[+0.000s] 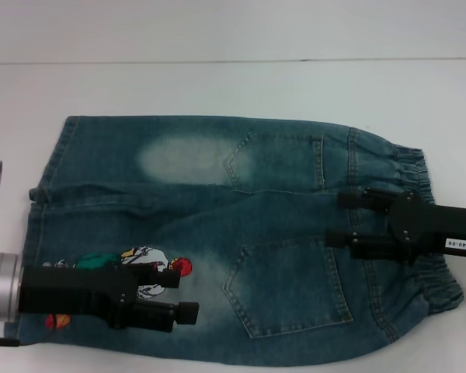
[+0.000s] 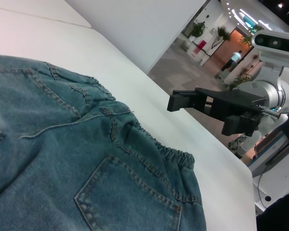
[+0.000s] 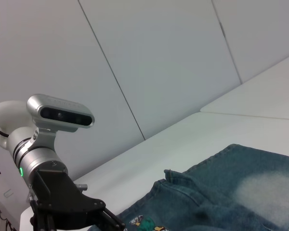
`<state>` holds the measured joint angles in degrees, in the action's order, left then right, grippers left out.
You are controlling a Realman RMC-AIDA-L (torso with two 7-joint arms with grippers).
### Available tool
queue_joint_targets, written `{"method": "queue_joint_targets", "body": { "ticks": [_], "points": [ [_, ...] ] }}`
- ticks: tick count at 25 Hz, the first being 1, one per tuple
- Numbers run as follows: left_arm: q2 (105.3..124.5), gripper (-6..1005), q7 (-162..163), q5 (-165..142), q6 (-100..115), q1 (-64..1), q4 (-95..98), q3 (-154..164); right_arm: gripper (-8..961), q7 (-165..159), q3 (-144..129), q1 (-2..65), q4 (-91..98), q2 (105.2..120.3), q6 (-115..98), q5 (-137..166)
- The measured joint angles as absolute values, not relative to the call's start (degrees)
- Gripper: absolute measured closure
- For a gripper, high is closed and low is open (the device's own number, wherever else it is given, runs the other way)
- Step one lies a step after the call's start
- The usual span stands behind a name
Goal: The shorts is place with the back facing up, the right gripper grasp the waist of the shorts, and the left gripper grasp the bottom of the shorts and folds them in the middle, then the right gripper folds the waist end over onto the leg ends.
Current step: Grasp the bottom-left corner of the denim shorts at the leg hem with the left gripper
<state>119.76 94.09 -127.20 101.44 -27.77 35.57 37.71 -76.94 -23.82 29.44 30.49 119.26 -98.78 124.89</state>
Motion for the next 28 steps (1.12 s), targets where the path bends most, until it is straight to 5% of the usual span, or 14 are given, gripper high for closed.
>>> {"method": "queue_joint_targets", "body": {
  "ticks": [16, 28],
  "points": [
    [119.83, 68, 94.27, -127.59, 100.87, -27.73, 35.44, 37.61, 94, -76.86, -23.75, 29.03, 30.5, 119.17, -98.88, 124.89],
    [116.63, 71, 101.64, -133.95, 100.72, -27.77, 41.61, 34.51, 93, -76.83, -23.18, 28.78, 30.39, 119.42, -98.2, 122.19]
  ]
}}
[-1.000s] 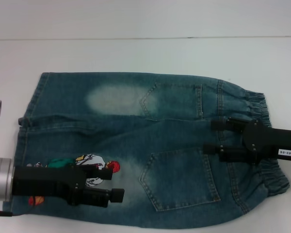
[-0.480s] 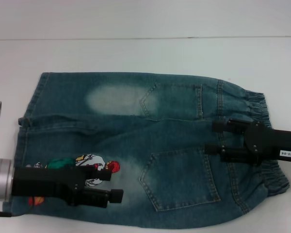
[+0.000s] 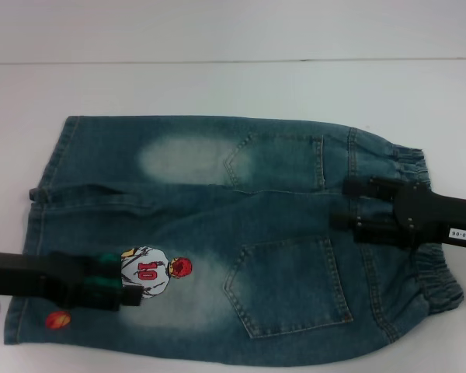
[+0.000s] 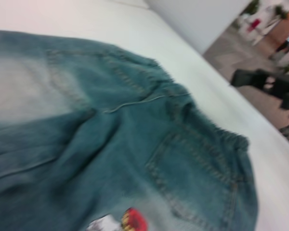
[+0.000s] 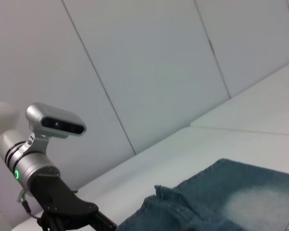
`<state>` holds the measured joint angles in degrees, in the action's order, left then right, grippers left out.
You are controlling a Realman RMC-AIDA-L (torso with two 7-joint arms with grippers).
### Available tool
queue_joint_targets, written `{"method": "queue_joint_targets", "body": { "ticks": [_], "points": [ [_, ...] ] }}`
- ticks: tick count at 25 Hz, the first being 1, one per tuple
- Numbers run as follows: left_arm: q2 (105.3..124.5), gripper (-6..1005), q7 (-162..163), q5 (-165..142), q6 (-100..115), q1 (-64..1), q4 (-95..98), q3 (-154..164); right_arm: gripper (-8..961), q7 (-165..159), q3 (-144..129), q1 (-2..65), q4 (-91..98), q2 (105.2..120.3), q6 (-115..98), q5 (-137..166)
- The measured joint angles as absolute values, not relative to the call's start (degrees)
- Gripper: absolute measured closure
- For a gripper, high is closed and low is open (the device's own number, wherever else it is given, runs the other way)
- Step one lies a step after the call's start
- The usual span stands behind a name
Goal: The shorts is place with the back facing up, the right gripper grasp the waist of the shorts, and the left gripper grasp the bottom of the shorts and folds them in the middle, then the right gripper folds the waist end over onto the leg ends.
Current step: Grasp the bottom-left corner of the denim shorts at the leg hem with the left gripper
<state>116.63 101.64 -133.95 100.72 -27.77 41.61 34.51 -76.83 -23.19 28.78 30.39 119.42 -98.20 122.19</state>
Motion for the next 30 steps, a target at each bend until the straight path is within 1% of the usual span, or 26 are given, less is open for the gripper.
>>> {"method": "queue_joint_targets", "body": {
  "ticks": [8, 15, 30],
  "points": [
    [114.64, 72, 105.09, -139.05, 101.14, -27.83, 46.06, 28.61, 53, -77.03, -23.2, 28.77, 30.33, 119.36, -98.02, 121.59],
    [113.36, 74, 108.21, -143.1, 103.89, -28.72, 49.11, 27.96, 23, -77.14, -22.08, 28.69, 30.55, 119.15, -97.99, 121.3],
    [112.56, 77, 113.96, -154.84, 107.46, -29.82, 53.64, 27.85, 29, -77.14, -20.89, 28.52, 30.76, 119.01, -97.95, 121.28]
  ]
}}
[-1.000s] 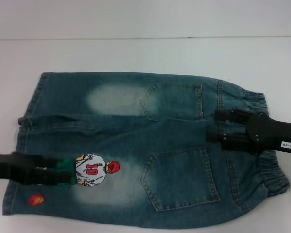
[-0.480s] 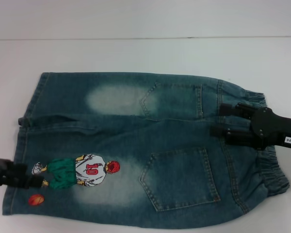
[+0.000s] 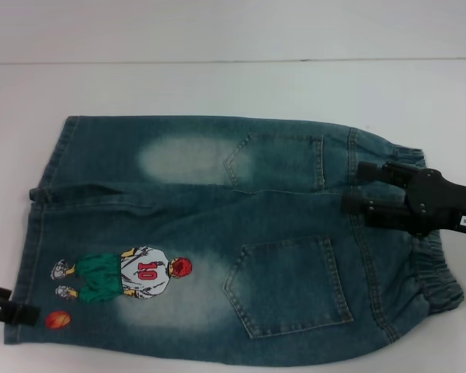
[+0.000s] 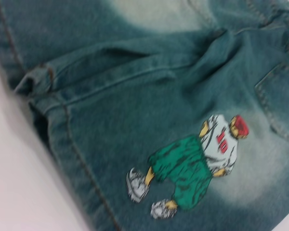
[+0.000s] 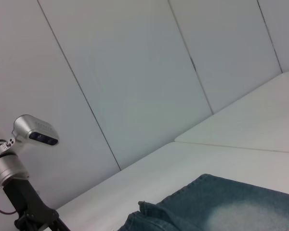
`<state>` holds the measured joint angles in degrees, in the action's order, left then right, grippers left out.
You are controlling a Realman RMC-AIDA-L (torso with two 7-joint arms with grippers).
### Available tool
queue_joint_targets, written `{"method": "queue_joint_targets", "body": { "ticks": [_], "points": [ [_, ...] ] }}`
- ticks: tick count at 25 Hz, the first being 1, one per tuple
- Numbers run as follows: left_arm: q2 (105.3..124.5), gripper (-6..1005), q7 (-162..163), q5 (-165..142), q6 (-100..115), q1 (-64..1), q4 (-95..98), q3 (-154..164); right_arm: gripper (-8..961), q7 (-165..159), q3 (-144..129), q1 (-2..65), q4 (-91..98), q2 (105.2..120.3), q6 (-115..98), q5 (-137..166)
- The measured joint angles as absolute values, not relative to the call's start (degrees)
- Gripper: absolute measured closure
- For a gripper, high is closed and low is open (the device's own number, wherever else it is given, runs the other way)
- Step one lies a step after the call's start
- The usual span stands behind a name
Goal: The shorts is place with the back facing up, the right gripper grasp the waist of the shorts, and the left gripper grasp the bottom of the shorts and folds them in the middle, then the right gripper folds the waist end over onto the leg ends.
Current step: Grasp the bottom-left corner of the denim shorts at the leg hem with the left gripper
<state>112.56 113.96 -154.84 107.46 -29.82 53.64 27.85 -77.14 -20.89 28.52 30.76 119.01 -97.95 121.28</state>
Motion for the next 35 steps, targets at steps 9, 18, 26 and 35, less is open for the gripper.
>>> {"method": "queue_joint_targets", "body": {
  "ticks": [9, 18, 26, 35],
  "points": [
    [112.53, 79, 115.33, -158.53, 106.3, -30.01, 53.41, 28.0, 31, -77.15, -20.83, 27.77, 30.85, 118.8, -98.36, 120.6],
    [113.06, 80, 116.0, -160.47, 104.91, -30.06, 52.69, 28.57, 32, -77.15, -20.83, 27.18, 30.95, 118.73, -98.61, 120.58],
    [113.35, 82, 116.01, -160.82, 104.4, -30.0, 51.74, 29.03, 33, -77.16, -20.83, 27.05, 30.94, 118.73, -98.85, 120.58],
    [113.51, 84, 115.9, -160.78, 104.43, -30.73, 50.02, 29.63, 33, -77.09, -20.83, 27.06, 31.0, 118.73, -99.2, 120.08]
  ]
}}
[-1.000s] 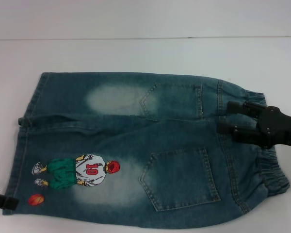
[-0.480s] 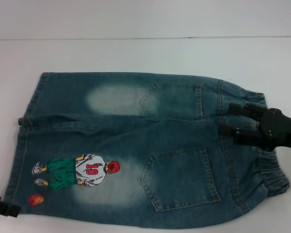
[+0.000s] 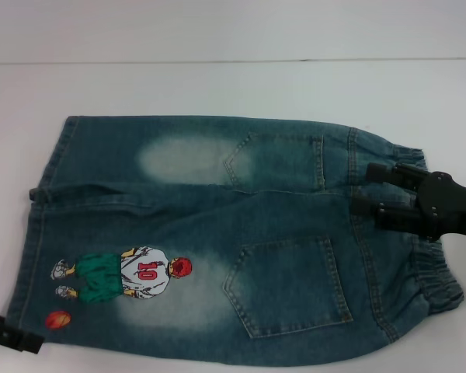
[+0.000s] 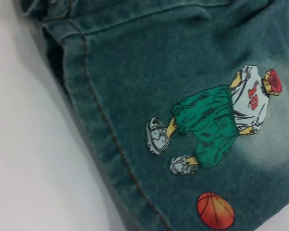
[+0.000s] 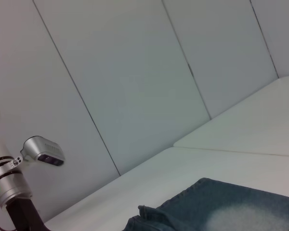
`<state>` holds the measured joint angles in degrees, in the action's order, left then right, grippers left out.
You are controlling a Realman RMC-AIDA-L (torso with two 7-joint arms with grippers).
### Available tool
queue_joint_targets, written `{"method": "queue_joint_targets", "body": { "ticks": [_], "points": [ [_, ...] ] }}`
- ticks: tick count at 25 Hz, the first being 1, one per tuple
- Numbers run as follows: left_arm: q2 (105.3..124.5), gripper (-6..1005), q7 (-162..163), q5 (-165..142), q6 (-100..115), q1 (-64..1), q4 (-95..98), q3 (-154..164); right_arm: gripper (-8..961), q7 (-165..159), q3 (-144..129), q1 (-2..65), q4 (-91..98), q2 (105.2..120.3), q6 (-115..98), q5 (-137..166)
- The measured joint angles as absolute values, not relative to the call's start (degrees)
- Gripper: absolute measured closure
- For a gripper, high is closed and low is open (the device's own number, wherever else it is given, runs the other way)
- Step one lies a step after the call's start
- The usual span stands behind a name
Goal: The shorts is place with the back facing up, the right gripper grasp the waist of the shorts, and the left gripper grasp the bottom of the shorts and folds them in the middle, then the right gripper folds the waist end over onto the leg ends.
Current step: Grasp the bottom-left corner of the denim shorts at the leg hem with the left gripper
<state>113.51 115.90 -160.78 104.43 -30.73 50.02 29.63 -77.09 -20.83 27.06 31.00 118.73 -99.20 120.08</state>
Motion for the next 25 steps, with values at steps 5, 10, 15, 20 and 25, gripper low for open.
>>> {"method": "queue_joint_targets", "body": {
  "ticks": [5, 10, 15, 20, 25],
  "points": [
    [113.73, 85, 115.5, -160.33, 104.39, -31.88, 48.59, 29.55, 33, -77.03, -20.83, 27.04, 31.02, 118.65, -99.3, 120.05],
    [114.09, 86, 115.37, -160.24, 104.01, -32.63, 48.08, 29.55, 33, -76.89, -20.83, 26.94, 31.03, 118.65, -99.41, 120.05],
    [114.26, 87, 115.27, -160.14, 104.0, -32.87, 48.07, 29.21, 33, -76.8, -20.83, 26.91, 31.03, 118.65, -99.41, 119.97],
    [114.33, 88, 115.27, -160.06, 103.51, -32.88, 48.08, 29.04, 33, -76.77, -20.83, 26.89, 31.03, 118.65, -99.41, 119.94],
    [114.45, 89, 115.62, -160.03, 103.02, -32.87, 48.15, 28.91, 33, -76.72, -20.83, 26.89, 31.02, 118.64, -99.4, 119.29]
  ]
}}
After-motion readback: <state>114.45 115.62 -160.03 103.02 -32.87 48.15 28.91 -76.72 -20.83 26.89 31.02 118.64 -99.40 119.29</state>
